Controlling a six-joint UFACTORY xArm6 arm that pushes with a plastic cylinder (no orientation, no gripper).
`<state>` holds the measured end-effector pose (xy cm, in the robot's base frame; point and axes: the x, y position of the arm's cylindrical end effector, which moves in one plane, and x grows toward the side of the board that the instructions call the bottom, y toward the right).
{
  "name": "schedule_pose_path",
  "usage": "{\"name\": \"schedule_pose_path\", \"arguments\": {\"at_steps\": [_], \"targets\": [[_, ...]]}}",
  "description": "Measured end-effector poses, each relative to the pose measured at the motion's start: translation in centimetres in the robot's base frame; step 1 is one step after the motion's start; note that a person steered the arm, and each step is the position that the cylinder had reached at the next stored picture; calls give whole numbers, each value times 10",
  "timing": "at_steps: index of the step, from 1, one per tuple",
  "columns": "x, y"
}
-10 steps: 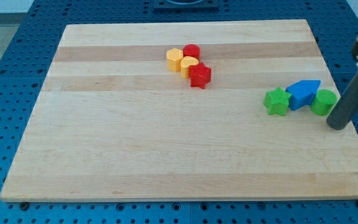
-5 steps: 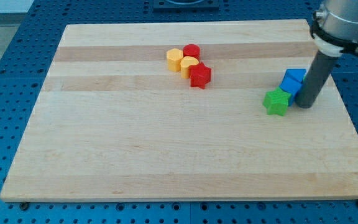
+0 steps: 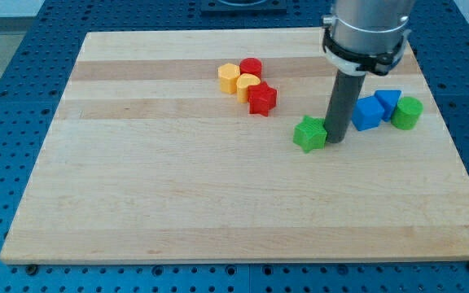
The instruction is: Place green star right to the red star
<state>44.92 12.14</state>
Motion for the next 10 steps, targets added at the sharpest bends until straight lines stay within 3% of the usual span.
{"name": "schedule_pose_path", "arguments": {"at_steps": [1,3,6,10], "targets": [[3,12],[63,61],[58,-6],[13,-11]]}}
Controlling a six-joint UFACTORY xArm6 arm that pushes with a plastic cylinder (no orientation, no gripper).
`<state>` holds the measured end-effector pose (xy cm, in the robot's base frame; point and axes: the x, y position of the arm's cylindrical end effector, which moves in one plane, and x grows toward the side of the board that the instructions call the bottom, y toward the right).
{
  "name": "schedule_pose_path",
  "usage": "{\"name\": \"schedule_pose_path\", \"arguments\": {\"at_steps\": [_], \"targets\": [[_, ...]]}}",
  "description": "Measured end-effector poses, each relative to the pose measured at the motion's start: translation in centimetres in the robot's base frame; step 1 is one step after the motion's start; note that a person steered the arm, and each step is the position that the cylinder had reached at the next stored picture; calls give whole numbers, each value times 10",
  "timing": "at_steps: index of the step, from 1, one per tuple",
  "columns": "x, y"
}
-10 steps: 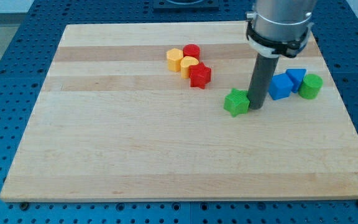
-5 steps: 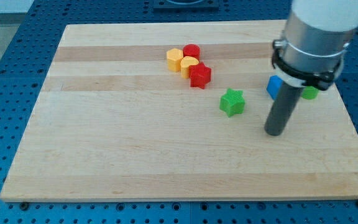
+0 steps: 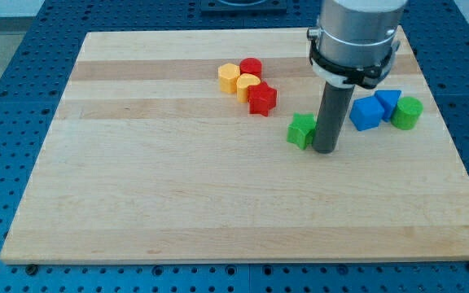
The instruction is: Place green star right to the red star
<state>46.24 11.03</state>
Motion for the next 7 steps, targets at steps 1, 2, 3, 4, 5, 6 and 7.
{"name": "schedule_pose_path", "arguments": {"at_steps": [1,2,3,4,5,6,7], "targets": [[-7,0],[31,-6],[45,-11],[45,-49],[45,-59],[19,-59],[10,-58]]}}
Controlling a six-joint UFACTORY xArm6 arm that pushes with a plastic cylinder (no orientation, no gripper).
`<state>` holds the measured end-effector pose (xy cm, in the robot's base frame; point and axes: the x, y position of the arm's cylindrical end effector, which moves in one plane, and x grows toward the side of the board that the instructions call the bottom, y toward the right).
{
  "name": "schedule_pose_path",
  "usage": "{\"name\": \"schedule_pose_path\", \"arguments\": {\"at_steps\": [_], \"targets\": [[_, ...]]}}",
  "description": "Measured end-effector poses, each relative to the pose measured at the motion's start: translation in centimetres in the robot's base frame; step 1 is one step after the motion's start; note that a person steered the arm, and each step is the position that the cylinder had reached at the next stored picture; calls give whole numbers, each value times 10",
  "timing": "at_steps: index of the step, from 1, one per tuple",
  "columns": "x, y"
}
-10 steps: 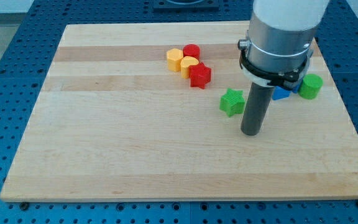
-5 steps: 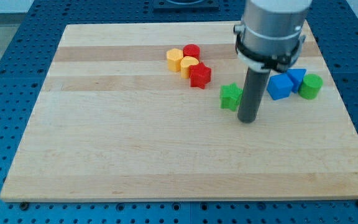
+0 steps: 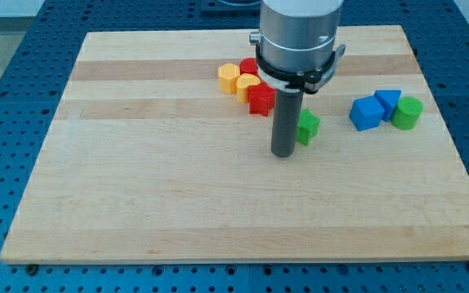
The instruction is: Place green star right to the red star
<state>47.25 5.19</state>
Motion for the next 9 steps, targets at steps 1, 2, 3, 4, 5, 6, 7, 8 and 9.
{"name": "schedule_pose_path", "arguments": {"at_steps": [1,2,3,4,5,6,7,8,9], "targets": [[-8,5],[-9,6],[-23,8],[-25,8],[-1,11],[11,21],[9,24],[1,27],[1,27]]}}
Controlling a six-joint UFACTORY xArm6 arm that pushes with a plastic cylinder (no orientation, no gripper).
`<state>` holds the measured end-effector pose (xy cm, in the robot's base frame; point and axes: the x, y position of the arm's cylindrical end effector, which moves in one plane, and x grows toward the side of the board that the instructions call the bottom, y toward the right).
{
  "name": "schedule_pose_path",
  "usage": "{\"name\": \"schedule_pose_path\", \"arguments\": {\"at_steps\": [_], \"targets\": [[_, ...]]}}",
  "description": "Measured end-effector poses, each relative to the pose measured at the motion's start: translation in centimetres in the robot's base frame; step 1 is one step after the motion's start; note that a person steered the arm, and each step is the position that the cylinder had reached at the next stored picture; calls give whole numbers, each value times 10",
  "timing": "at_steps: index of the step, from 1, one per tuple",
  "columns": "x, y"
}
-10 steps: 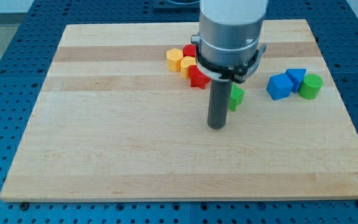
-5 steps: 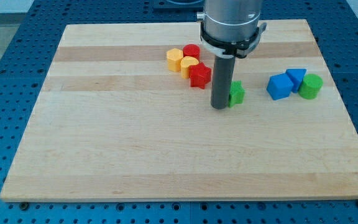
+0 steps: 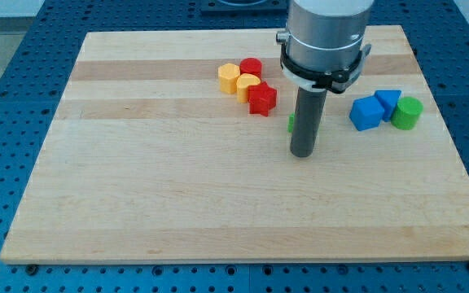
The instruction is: Place green star right to the red star
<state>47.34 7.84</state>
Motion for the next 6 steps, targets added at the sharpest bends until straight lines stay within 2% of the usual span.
{"name": "schedule_pose_path", "arguments": {"at_steps": [2,4,5,6], "targets": [[-55,-10],[-63,-10],[-35,-5],[-27,2]]}}
